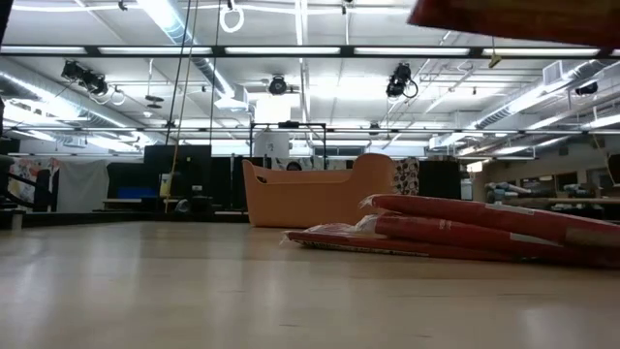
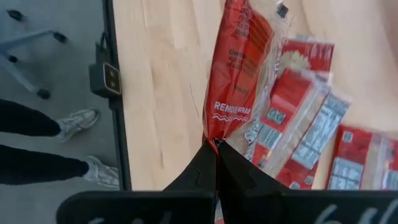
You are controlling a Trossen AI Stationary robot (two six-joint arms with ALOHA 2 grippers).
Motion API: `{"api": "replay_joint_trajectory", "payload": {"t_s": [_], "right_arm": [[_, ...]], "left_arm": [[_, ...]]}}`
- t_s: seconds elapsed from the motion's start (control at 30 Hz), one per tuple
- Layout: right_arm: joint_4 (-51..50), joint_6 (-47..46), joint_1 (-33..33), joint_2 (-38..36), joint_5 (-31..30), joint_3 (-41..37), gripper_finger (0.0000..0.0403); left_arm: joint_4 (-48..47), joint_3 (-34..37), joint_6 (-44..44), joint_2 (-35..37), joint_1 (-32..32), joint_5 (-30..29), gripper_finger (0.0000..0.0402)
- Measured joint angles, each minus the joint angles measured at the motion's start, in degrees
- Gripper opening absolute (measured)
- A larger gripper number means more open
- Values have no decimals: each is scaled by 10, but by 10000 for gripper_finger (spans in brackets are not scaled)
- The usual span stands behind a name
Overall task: Sort popcorn bags into baskets
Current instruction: Put the red popcorn bag into the orange bin
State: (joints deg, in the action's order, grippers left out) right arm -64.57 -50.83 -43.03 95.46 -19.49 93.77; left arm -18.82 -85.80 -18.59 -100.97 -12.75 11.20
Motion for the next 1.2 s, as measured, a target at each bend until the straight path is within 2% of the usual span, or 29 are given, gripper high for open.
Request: {"api": "replay_joint_trajectory", "payload": {"t_s": [0.2, 0.37, 0.5, 0.73, 0.97, 1.1, 1.2], "right_arm": [[49, 60, 33, -35, -15, 0, 5], [106, 116, 66, -50, -9, 0, 6], [110, 122, 89, -51, 10, 0, 8], [128, 119, 113, -53, 14, 0, 14], [103, 85, 136, -72, 20, 0, 70], [49, 85, 150, -106, 20, 0, 112], [3, 73, 162, -141, -2, 0, 136]], "left_arm": [[7, 0, 29, 0, 0, 3, 251], [11, 0, 40, 0, 2, 4, 213], [13, -5, 40, 0, 4, 4, 153], [9, -5, 54, 2, 11, 7, 25], [-27, -5, 65, 27, 45, 6, 30], [-70, -5, 89, 44, 83, 30, 27], [-116, -5, 97, 56, 117, 37, 28]]}}
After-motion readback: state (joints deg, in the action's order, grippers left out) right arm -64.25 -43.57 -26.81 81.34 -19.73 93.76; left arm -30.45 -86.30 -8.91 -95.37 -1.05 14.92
